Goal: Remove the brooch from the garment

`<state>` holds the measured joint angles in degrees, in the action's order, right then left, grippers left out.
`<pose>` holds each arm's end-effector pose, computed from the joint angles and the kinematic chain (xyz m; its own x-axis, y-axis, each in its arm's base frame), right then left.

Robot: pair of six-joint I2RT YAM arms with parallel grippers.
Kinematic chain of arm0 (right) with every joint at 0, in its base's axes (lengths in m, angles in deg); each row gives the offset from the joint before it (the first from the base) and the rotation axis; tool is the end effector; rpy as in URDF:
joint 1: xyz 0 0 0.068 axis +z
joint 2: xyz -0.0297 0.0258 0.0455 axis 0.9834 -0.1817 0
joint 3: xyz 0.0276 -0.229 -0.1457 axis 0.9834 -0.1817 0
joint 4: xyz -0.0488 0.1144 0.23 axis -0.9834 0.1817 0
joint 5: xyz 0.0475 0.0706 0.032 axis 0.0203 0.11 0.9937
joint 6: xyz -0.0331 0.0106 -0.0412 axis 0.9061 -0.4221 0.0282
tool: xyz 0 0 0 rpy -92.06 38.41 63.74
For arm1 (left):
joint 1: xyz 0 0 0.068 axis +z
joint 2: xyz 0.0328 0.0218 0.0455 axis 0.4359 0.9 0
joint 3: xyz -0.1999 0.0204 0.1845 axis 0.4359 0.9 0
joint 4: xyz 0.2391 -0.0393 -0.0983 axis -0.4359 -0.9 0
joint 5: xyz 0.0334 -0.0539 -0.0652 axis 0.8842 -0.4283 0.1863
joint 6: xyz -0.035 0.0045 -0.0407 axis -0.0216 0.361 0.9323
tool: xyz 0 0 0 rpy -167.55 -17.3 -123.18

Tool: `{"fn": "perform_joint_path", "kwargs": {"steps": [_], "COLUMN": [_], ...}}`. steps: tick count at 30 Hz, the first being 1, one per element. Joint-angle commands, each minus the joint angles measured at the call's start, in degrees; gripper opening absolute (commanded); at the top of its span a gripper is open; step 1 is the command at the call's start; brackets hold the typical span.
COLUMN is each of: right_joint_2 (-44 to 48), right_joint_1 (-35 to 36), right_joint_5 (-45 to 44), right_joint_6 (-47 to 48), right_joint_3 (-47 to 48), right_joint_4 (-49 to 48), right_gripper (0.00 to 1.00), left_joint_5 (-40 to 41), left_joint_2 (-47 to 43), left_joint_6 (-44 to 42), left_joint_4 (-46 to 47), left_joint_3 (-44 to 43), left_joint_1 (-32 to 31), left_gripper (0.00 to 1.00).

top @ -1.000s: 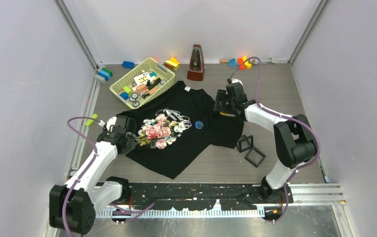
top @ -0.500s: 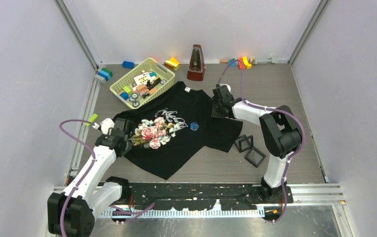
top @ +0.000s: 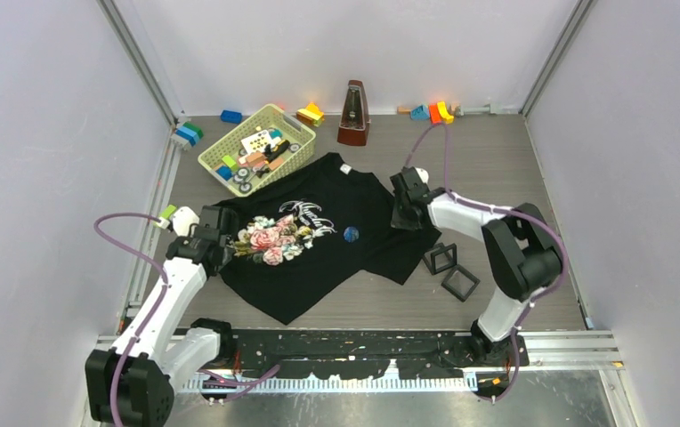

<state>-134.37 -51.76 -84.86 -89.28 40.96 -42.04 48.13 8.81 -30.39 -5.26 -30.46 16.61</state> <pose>0.3137 0.1586 0.1634 -0.8380 0.1410 -0.5271 0.0652 0.9850 0.1598 0.1625 -0.0085 0.2257 -0.4228 -0.6599 -0.6212 -0.7746 0.6189 -0.1302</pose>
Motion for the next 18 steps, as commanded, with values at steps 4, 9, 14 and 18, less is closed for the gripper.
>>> {"fn": "perform_joint_path", "kwargs": {"steps": [4, 9, 14, 18], "right_joint_2": [14.75, 19.08, 24.72, 25.90], "right_joint_1": [10.60, 21.15, 21.97, 21.98], "right_joint_5": [-1.04, -6.52, -7.01, -9.53], "right_joint_6": [-5.68, -10.89, -10.17, -6.15], "right_joint_3": [-11.36, -14.79, -14.31, -10.26], "right_joint_4": [5.35, 7.36, 8.46, 10.86], "right_gripper": [0.00, 0.01, 0.33, 0.55], "left_joint_5": [2.95, 5.29, 6.01, 17.69], "left_joint_2": [7.42, 10.03, 8.74, 9.82], "left_joint_6": [-7.34, -11.23, -9.15, -5.55], "left_joint_4": [2.94, 1.32, -1.08, -8.47], "left_joint_3": [-7.17, -9.99, -10.90, -16.25], "left_joint_1": [0.45, 0.37, -2.87, -17.75], "left_gripper": [0.09, 0.21, 0.52, 0.97]}}
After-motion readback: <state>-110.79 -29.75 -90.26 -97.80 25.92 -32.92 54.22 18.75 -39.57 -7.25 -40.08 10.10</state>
